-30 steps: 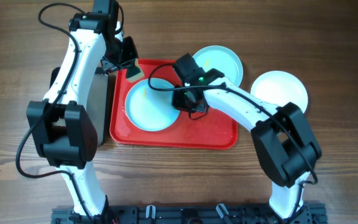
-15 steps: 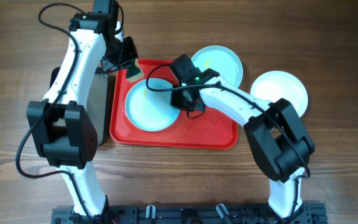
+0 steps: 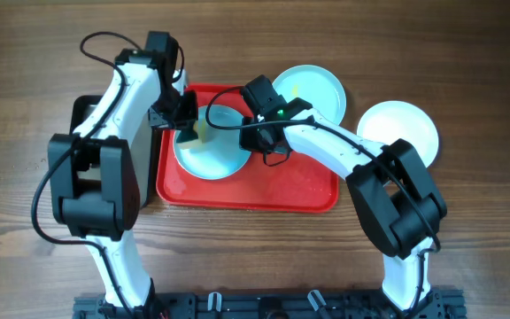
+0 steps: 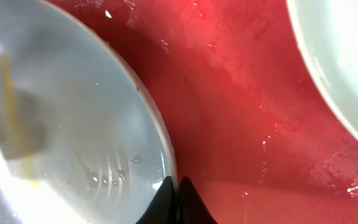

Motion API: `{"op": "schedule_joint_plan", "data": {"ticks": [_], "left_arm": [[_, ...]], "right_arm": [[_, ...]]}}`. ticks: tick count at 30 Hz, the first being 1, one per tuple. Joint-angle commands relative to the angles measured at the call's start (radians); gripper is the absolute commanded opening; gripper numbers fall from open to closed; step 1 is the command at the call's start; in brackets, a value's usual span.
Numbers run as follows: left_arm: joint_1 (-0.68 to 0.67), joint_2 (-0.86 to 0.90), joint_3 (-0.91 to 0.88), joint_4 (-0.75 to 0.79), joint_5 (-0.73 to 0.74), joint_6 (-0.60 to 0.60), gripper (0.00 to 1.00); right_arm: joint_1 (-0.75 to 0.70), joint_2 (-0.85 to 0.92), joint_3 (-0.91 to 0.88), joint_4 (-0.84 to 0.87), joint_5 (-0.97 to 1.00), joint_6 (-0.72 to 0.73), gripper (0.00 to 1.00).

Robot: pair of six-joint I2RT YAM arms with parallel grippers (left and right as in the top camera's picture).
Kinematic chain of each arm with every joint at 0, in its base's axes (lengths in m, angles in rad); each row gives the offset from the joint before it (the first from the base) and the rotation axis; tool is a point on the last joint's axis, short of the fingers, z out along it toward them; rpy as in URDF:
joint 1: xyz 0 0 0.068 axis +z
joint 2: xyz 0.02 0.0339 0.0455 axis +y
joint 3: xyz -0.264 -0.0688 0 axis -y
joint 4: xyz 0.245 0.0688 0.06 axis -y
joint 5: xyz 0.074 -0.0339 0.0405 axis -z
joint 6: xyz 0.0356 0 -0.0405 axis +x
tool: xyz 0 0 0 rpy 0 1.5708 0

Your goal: Clean dirty plates on tray and stack at the side

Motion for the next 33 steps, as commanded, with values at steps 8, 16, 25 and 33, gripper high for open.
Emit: {"op": "schedule_joint_plan", "data": {"ticks": [8,16,25,33], "left_arm": [[-0.115,0.003,-0.194,0.175,-0.014,0.147,0.04],[-0.119,0.002,-0.192,0.183,0.411,0.306,0.04],[-0.090,0.002,-0.192,0.008,0.005,0.212,0.04],[-0.092,0.002,-0.192,0.120,-0.449,-0.154,0.04]], "right_arm": [[0.001,0.026,0.024,0.013,-0.023,-0.023,0.04],[0.002,0.026,0.024,0.017,-0.027,-0.026,0.04],[0.002,0.026,0.024,0.017,-0.031,-0.031,0.04],[0.002,0.026,0.024,0.020,-0.031,-0.029,0.04]]}}
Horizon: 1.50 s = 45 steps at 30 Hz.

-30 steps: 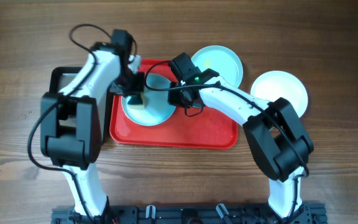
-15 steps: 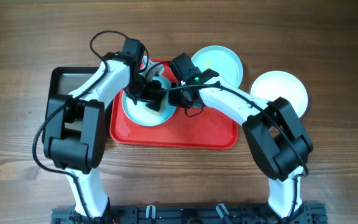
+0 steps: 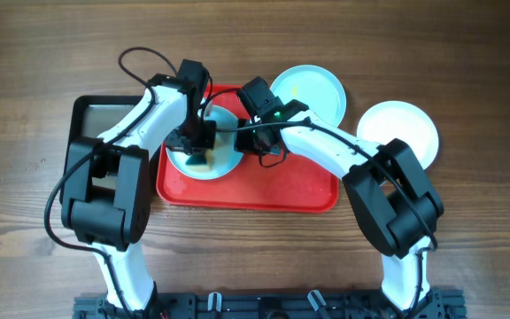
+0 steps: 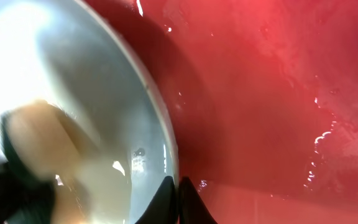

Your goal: Clean dirty plates on tray and stack at the side

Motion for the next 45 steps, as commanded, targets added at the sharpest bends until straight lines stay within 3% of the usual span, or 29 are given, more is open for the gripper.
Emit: {"op": "schedule_joint_plan", "data": {"ticks": [1,6,11,14,18,21,24,27,31,34,36,40,45], "left_arm": [[0.022,0.043,-0.020,0.089,-0.320,-0.168,0.04],[0.022,0.043,-0.020,0.245,-0.284,-0.173,0.04],[0.022,0.043,-0.020,0.372,0.080,-0.044,0.04],[0.017,0.043,-0.020,0.373,0.297,0.056,0.04],[-0.002,0.043,-0.020,0.311,0.467,0.175,0.04],[-0.021,0.043,-0.020,0.235,0.515,0.268,0.04],[-0.036,0.043,-0.020,0.217,0.500,0.310,0.04],[-0.034,0.043,-0.020,0.275,0.394,0.257,0.04],[-0.034,0.043,-0.020,0.376,0.047,0.034,0.04],[-0.034,0.043,-0.020,0.382,-0.315,-0.222,0.04],[-0.034,0.043,-0.020,0.355,-0.412,-0.309,0.04],[-0.035,0.043,-0.020,0.215,-0.423,-0.434,0.04],[-0.034,0.043,-0.020,0.003,-0.213,-0.410,0.04]], "right_arm": [[-0.009,0.015,0.023,-0.010,0.023,-0.018,0.04],[-0.009,0.015,0.023,-0.010,0.023,-0.019,0.04],[-0.009,0.015,0.023,-0.010,0.023,-0.019,0.04],[-0.009,0.015,0.023,-0.010,0.023,-0.020,0.04],[-0.009,0.015,0.023,-0.009,0.023,-0.020,0.04],[-0.009,0.015,0.023,-0.009,0.023,-0.020,0.04],[-0.009,0.015,0.023,-0.008,0.022,-0.019,0.04],[-0.009,0.015,0.023,-0.009,0.022,-0.020,0.04],[-0.009,0.015,0.023,-0.009,0.022,-0.021,0.04],[-0.009,0.015,0.023,-0.009,0.022,-0.021,0.04],[-0.009,0.015,0.023,-0.009,0.022,-0.021,0.04],[-0.009,0.015,0.023,-0.008,0.022,-0.020,0.04],[-0.009,0.015,0.023,-0.008,0.018,-0.022,0.04]]}}
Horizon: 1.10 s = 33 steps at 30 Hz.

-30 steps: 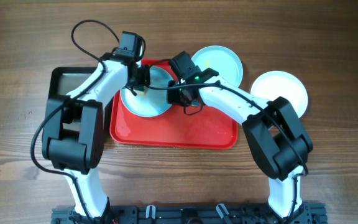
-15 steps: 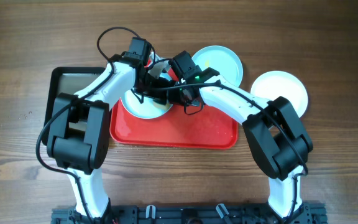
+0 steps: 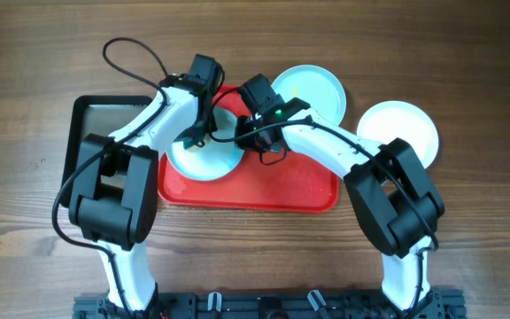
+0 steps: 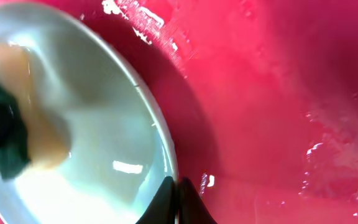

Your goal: Clean dirty plates on tray and stack at the side

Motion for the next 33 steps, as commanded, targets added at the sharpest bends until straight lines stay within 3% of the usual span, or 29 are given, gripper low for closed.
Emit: {"op": "schedule_joint_plan", "data": {"ticks": [1,6,9,15,20,23,28,33], "left_arm": [[0.018,0.027,-0.032,-0.139,0.145,0.018,0.04],[0.018,0.027,-0.032,-0.220,0.591,0.372,0.04],[0.018,0.027,-0.032,-0.233,0.735,0.507,0.04],[0.018,0.027,-0.032,-0.187,0.792,0.508,0.04],[0.018,0.027,-0.032,-0.035,0.819,0.438,0.04],[0.018,0.027,-0.032,0.113,0.721,0.296,0.04],[0.018,0.027,-0.032,0.267,0.293,0.006,0.04],[0.018,0.027,-0.032,0.247,-0.077,-0.055,0.04]], "right_arm": [[-0.003,0.015,0.013,-0.012,0.014,-0.018,0.04],[-0.003,0.015,0.013,-0.008,0.010,-0.018,0.04],[-0.003,0.015,0.013,-0.008,0.010,-0.018,0.04],[-0.003,0.015,0.013,-0.008,-0.002,-0.029,0.04],[-0.003,0.015,0.013,-0.008,-0.002,-0.029,0.04],[-0.003,0.015,0.013,-0.008,-0.002,-0.029,0.04],[-0.003,0.015,0.013,-0.012,-0.002,-0.030,0.04],[-0.003,0.015,0.013,-0.011,-0.002,-0.029,0.04]]}}
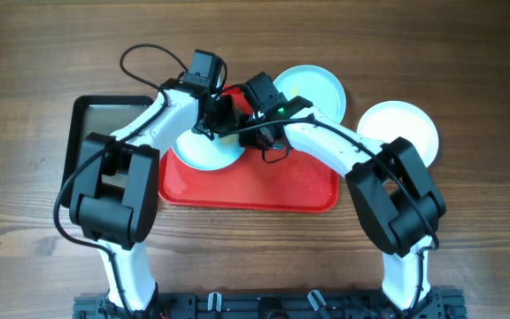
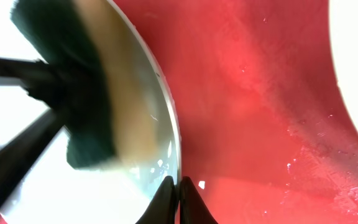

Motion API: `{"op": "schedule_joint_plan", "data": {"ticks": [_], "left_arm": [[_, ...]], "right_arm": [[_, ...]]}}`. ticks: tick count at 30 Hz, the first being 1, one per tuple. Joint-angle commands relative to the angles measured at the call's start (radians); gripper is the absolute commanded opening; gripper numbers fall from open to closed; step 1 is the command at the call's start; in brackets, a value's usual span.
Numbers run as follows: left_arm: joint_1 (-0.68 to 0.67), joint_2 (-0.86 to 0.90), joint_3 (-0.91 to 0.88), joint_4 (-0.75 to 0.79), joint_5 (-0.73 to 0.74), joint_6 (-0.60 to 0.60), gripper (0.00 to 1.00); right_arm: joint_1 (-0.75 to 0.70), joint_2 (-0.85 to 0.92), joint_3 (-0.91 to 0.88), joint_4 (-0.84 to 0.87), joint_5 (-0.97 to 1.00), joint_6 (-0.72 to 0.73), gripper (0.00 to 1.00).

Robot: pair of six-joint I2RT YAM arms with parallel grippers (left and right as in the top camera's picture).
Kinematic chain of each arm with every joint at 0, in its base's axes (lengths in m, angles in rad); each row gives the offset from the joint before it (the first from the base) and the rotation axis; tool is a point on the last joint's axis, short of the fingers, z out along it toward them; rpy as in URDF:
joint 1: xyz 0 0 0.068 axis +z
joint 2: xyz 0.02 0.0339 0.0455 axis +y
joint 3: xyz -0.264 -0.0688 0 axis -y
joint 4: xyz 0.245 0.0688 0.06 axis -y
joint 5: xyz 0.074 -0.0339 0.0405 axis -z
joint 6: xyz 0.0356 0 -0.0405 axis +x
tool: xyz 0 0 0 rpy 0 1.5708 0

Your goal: Clean dirty plates on tray and stack at the side

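Observation:
A pale blue plate (image 1: 197, 152) lies tilted on the left of the red tray (image 1: 277, 188). My right gripper (image 1: 243, 131) is shut on its right rim (image 2: 169, 134), seen up close with the jaws pinched on the rim (image 2: 178, 186). My left gripper (image 1: 220, 113) is shut on a green and yellow sponge (image 2: 114, 106), pressed against the plate's face beside that rim. A second pale blue plate (image 1: 312, 89), with a yellow smear, sits at the tray's back right corner.
A white plate (image 1: 401, 131) lies on the wooden table to the right of the tray. A black tray (image 1: 91, 133) stands to the left of the red tray. The red tray's floor (image 2: 253, 124) is wet.
My left gripper and the sponge have moved right across the plate, from its upper left part to just beside the rim that my right gripper holds. The right gripper has stayed put.
My right gripper has been shut on the plate's rim at every moment. The left gripper stood at the plate's left edge, then held the sponge on its middle, then on its upper left, and now holds it on the right side by the rim.

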Motion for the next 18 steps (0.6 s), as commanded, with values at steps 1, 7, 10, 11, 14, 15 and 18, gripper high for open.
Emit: {"op": "schedule_joint_plan", "data": {"ticks": [1,7,10,11,14,15,18], "left_arm": [[0.020,0.023,-0.009,-0.034,-0.471,-0.100,0.04],[0.020,0.023,-0.009,-0.100,-0.274,-0.162,0.04],[0.020,0.023,-0.009,-0.103,-0.176,-0.116,0.04],[0.020,0.023,-0.009,-0.107,-0.152,-0.109,0.04],[0.020,0.023,-0.009,-0.122,-0.110,-0.069,0.04],[0.020,0.023,-0.009,-0.127,-0.109,-0.064,0.04],[0.020,0.023,-0.009,-0.150,-0.102,-0.058,0.04]], "right_arm": [[0.009,0.015,0.012,-0.013,-0.012,0.003,0.04],[-0.002,0.074,0.011,0.045,-0.114,0.036,0.04],[-0.002,0.079,0.011,0.058,-0.113,0.044,0.04],[-0.002,0.079,0.011,0.065,-0.113,0.045,0.04],[-0.002,0.095,0.011,0.093,-0.114,0.054,0.04],[-0.002,0.108,0.011,0.099,-0.114,0.072,0.04],[-0.005,0.118,0.011,0.109,-0.140,0.074,0.04]]}}
